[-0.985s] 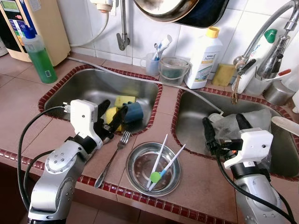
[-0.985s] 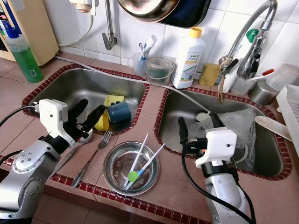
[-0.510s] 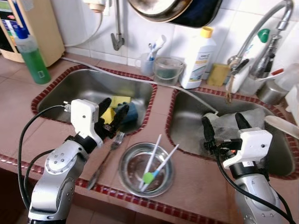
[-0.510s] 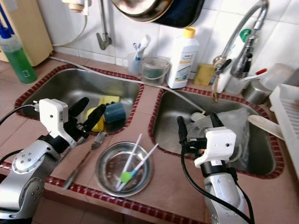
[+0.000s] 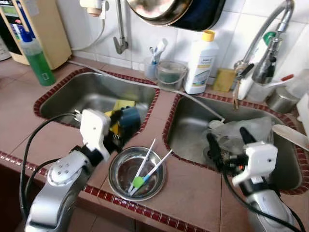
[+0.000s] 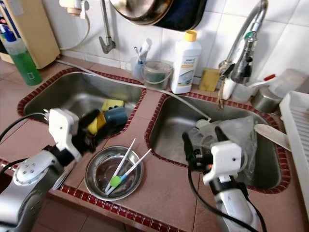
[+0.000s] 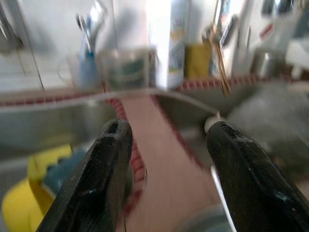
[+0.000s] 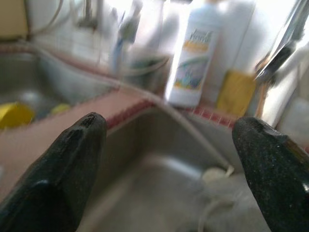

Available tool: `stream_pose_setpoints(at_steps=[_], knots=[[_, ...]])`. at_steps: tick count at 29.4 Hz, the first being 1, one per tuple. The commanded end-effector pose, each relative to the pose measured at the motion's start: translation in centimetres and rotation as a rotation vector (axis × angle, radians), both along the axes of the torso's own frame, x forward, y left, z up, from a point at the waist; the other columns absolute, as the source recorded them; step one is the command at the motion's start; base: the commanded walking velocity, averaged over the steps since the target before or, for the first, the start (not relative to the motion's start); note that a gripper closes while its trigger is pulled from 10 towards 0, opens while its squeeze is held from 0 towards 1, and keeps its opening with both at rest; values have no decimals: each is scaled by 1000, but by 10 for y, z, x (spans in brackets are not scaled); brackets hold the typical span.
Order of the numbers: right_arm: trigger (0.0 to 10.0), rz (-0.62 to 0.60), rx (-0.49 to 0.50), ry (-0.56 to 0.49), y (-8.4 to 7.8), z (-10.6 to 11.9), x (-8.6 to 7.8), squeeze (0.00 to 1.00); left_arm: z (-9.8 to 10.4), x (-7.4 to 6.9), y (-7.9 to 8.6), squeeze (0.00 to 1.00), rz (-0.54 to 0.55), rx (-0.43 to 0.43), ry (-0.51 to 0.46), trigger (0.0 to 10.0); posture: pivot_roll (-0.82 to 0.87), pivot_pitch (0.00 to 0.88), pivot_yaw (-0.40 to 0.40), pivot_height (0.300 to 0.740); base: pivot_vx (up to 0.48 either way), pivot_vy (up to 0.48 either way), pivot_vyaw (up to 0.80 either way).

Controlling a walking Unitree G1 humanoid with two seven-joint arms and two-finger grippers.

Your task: Kitchen organization

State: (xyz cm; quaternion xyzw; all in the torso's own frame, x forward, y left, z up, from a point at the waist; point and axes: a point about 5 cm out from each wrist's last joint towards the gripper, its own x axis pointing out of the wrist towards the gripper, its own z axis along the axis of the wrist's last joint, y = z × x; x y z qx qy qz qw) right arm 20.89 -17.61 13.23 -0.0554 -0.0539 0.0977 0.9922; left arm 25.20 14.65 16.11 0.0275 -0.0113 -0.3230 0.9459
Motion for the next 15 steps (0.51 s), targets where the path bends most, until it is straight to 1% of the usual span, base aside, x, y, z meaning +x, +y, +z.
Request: stream_pose_setpoints(at_steps=[1, 2, 3, 4, 6, 7, 10, 12, 15], knots=[[10000, 53, -10, -7, 2, 4, -4, 0, 3, -6, -7, 0, -69, 28, -6, 10000, -35, 54, -45, 731, 0, 0, 0], [10000, 76, -15, 9, 2, 2, -7, 0, 0, -9, -8, 0, -96, 31, 15, 10000, -35, 54, -45, 731, 0, 0, 0], [10000, 76, -15, 9, 2, 2, -7, 0, 0, -9, -8, 0, -96, 31, 15, 10000, -35, 54, -45, 731, 0, 0, 0], [10000, 98, -22, 28, 2, -1, -10, 0, -2, -14, -9, 0, -128, 37, 41, 10000, -35, 56, -42, 731, 0, 0, 0], [10000, 106, -25, 36, 2, -3, -12, 0, -3, -16, -10, 0, -141, 40, 51, 10000, -35, 56, -42, 731, 0, 0, 0], [10000, 108, -25, 48, 1, -6, -12, 0, -7, -26, -15, 0, -204, 46, 91, 10000, -39, 56, -39, 731, 0, 0, 0], [10000, 114, -15, 48, 3, -6, -12, 0, -12, -41, -23, 0, -303, 72, 146, 10000, -39, 56, -39, 731, 0, 0, 0], [10000, 124, -14, 47, 4, -6, -13, 0, -12, -45, -25, 0, -331, 78, 145, 10000, -36, 54, -41, 731, 0, 0, 0], [10000, 169, -13, 53, 8, -6, -15, 0, -16, -51, -28, 0, -391, 77, 179, 10000, -35, 51, -41, 731, 0, 0, 0]])
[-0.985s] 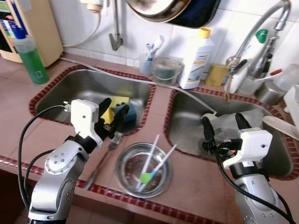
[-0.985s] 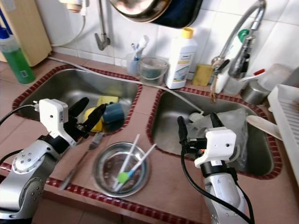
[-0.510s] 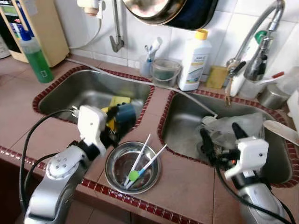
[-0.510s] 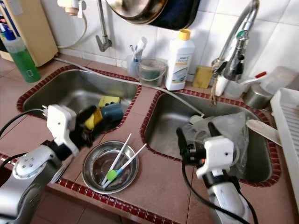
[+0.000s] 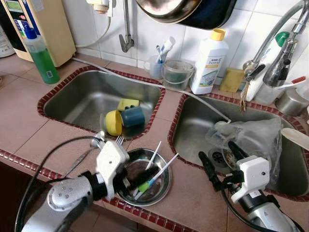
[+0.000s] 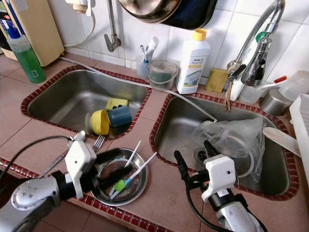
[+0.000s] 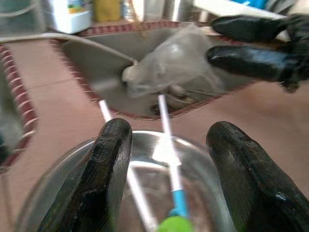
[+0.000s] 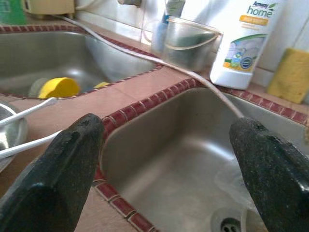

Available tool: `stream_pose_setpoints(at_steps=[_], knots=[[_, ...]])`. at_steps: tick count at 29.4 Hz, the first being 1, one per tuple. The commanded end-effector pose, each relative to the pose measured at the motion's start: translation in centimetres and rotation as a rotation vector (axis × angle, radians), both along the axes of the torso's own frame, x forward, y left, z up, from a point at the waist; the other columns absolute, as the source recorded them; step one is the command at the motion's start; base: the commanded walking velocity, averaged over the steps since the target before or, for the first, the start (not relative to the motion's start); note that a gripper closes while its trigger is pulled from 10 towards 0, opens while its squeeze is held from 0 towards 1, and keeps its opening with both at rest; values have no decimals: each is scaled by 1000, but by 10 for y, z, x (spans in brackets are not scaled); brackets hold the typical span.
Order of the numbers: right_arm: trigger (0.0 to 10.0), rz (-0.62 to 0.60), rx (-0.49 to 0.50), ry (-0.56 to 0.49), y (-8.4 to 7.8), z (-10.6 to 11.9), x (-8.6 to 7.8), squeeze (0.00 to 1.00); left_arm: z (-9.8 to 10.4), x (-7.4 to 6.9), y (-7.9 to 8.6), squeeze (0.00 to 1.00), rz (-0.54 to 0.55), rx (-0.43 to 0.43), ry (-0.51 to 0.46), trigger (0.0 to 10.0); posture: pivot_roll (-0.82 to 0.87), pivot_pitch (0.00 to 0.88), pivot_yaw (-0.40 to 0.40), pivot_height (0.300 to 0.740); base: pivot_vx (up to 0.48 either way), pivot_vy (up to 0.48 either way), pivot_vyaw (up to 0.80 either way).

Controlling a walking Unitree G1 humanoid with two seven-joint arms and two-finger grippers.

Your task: Kitchen organization

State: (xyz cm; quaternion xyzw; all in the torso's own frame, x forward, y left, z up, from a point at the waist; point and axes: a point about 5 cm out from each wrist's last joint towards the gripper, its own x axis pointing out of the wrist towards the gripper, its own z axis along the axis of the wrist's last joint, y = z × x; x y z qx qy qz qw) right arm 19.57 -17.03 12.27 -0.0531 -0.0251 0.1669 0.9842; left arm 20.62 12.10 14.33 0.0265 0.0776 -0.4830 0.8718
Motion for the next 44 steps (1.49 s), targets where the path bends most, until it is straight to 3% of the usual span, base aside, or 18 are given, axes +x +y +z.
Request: stream_pose_setpoints(at_steps=[1, 7, 9, 12, 19, 22, 23, 24, 34, 36, 44], knots=[[10000, 48, -3, -10, 3, 4, -2, 0, 0, -6, -3, 0, -51, 19, 8, 10000, -37, 51, -41, 731, 0, 0, 0], [10000, 145, 5, -3, 9, 9, -6, 0, -3, -6, -11, 0, -53, 20, 69, 10000, -41, 50, -41, 731, 0, 0, 0], [10000, 207, 13, -3, 13, 13, -12, 0, -6, -2, -14, 0, -21, 21, 114, 10000, -45, 55, -39, 731, 0, 0, 0], [10000, 240, 18, 13, 14, 14, -15, 0, -10, 3, -16, 0, 16, 48, 109, 10000, -48, 58, -36, 731, 0, 0, 0], [10000, 334, 48, 45, 15, 23, -30, 0, -17, 12, -10, 0, 118, 97, 185, 10000, -52, 70, -28, 731, 0, 0, 0], [10000, 383, 88, 60, 16, 30, -36, 0, -18, 10, -8, 0, 99, 109, 194, 10000, -53, 72, -24, 731, 0, 0, 0], [10000, 403, 100, 67, 17, 32, -39, 0, -17, 10, -8, 204, 101, 98, 197, 10000, -53, 74, -23, 731, 0, 0, 0], [10000, 409, 113, 72, 17, 33, -40, 0, -19, 10, -7, 1000, 111, 84, 232, 10000, -53, 74, -23, 731, 0, 0, 0], [10000, 499, 207, 111, 24, 46, -50, 0, -16, 10, -11, 1000, 89, 130, 233, 10000, -59, 78, -20, 731, 0, 0, 0], [10000, 525, 205, 130, 24, 46, -54, 0, -15, 11, -13, 0, 89, 139, 222, 10000, -61, 78, -18, 731, 0, 0, 0], [10000, 526, 211, 156, 24, 44, -56, 0, -11, 17, -18, 0, 112, 152, 230, 10000, -65, 79, -10, 731, 0, 0, 0]])
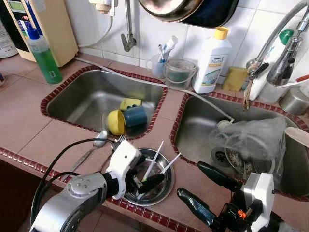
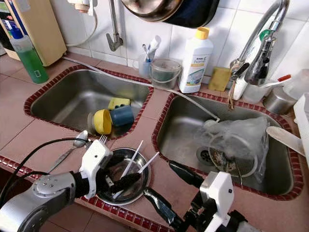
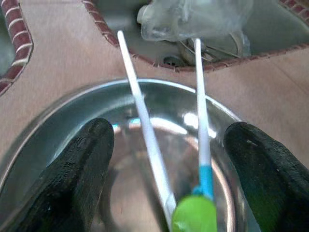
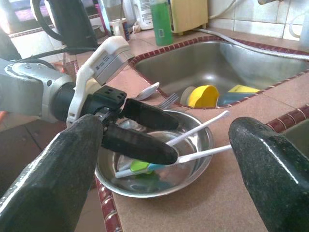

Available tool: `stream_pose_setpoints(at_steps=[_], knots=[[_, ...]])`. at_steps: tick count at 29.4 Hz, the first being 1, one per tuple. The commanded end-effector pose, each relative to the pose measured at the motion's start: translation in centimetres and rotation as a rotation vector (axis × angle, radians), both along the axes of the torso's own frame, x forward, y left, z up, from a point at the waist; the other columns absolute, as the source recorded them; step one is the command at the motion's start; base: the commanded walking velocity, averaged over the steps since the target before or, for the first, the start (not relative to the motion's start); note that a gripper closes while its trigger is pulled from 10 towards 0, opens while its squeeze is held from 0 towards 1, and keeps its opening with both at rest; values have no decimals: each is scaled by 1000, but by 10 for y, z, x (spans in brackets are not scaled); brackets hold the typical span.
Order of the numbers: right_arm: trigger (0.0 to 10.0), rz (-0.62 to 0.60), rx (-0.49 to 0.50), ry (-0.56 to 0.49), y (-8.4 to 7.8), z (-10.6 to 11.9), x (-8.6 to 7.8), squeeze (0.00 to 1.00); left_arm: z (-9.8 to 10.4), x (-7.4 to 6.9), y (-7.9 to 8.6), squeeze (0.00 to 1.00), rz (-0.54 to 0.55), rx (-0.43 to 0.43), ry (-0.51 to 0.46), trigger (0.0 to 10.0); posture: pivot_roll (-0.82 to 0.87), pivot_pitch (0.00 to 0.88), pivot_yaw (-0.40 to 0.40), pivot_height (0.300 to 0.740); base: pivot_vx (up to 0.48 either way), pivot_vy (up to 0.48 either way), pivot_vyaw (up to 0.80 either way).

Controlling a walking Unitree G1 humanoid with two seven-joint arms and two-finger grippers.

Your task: Kitchen organization

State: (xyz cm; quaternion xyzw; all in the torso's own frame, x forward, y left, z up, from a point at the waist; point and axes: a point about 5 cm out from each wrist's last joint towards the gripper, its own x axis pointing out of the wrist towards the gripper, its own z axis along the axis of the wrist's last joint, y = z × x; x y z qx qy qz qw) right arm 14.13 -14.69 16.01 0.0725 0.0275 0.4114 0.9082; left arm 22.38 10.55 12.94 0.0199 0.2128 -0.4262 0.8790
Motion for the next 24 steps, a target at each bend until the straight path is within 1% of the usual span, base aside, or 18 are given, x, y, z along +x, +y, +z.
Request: stream_pose_setpoints(at_steps=[1, 6, 11, 16, 17, 18, 19, 24], knots=[[10000, 7, 3, -15, 0, 6, -1, 0, 3, -1, -3, 0, -8, 28, -3, 10000, -66, 80, -7, 731, 0, 0, 0], [10000, 5, 0, -11, -1, 6, -2, 0, 3, -2, -7, 0, -22, 42, 18, 10000, -69, 81, -6, 731, 0, 0, 0], [10000, -2, -2, -10, -1, 6, -2, 0, 1, -4, -11, 0, -39, 61, 78, 10000, -73, 81, 0, 731, 0, 0, 0], [10000, -11, -2, -12, -1, 7, -1, 0, -2, -6, -12, 0, -28, 58, 133, 10000, -79, 80, 2, 731, 0, 0, 0], [10000, -12, -2, -12, -1, 7, -1, 0, -3, -6, -12, 0, -27, 57, 140, 9569, -81, 79, 1, 731, 0, 0, 0], [10000, -13, 1, -14, -1, 7, 0, 0, -4, -5, -11, 0, -12, 63, 142, 3333, -82, 78, 2, 731, 0, 0, 0], [10000, -17, 5, -17, 0, 8, 0, 0, -4, -5, -11, 0, -17, 81, 126, 0, -85, 78, 1, 731, 0, 0, 0], [10000, -31, 9, -23, -2, 9, 1, 0, -4, -6, -11, 0, -24, 83, 131, 0, -88, 74, 1, 731, 0, 0, 0]])
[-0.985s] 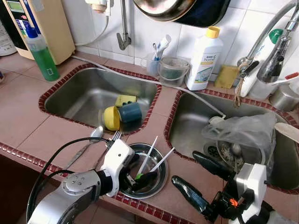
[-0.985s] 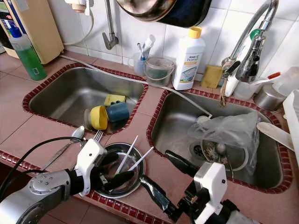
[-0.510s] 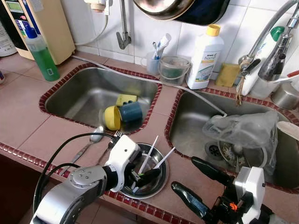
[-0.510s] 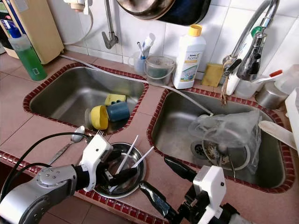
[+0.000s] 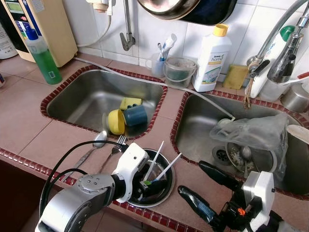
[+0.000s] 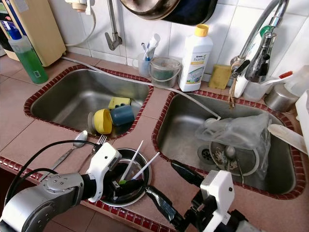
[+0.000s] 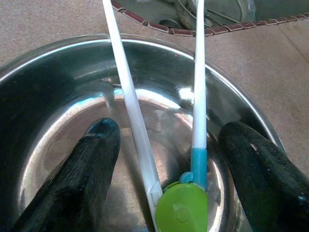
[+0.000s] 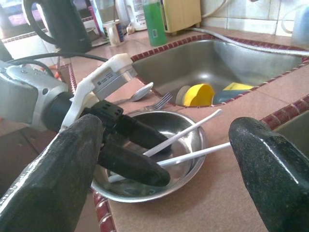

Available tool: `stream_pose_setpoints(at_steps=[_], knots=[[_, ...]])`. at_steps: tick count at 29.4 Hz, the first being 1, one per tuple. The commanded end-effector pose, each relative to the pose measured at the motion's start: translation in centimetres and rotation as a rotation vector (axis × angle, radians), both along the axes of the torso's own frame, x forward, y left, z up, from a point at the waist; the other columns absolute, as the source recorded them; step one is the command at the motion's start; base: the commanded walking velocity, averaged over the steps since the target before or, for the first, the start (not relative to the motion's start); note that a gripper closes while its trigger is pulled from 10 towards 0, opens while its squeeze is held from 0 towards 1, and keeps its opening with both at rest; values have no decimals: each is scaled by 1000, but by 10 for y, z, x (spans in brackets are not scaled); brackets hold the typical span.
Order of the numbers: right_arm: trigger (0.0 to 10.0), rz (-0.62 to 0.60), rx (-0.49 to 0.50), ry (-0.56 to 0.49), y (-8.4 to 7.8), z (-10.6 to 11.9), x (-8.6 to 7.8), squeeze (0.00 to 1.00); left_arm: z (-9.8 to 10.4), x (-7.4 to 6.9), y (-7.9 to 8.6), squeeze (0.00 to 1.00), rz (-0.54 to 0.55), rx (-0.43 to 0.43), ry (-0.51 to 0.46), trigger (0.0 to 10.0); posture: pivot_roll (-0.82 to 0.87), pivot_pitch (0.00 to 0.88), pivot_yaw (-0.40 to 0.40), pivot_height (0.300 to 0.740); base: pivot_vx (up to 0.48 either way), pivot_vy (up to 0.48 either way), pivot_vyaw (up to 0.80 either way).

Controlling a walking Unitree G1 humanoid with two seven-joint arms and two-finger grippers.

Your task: Kitchen organization

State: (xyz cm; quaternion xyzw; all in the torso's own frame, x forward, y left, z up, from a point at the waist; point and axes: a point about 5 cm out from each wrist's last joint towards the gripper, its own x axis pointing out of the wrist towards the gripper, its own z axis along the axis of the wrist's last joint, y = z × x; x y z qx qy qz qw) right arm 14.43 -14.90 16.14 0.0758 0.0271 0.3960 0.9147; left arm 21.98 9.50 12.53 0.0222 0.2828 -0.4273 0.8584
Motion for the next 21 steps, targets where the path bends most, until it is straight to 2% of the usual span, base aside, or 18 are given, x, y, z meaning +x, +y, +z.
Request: stream_pose_setpoints(at_steps=[1, 13, 21], knots=[[10000, 0, 6, -25, 0, 7, -1, 0, 0, -3, -1, 0, -13, 20, 1, 0, -88, 72, 3, 731, 0, 0, 0], [10000, -7, 19, -24, 1, 7, 0, 0, 2, 5, 5, 0, 6, 30, -19, 0, -85, 59, 5, 731, 0, 0, 0], [10000, -10, 18, -24, 0, 7, 1, 0, 2, 4, 4, 0, -1, 24, -20, 0, -83, 59, 1, 731, 0, 0, 0]])
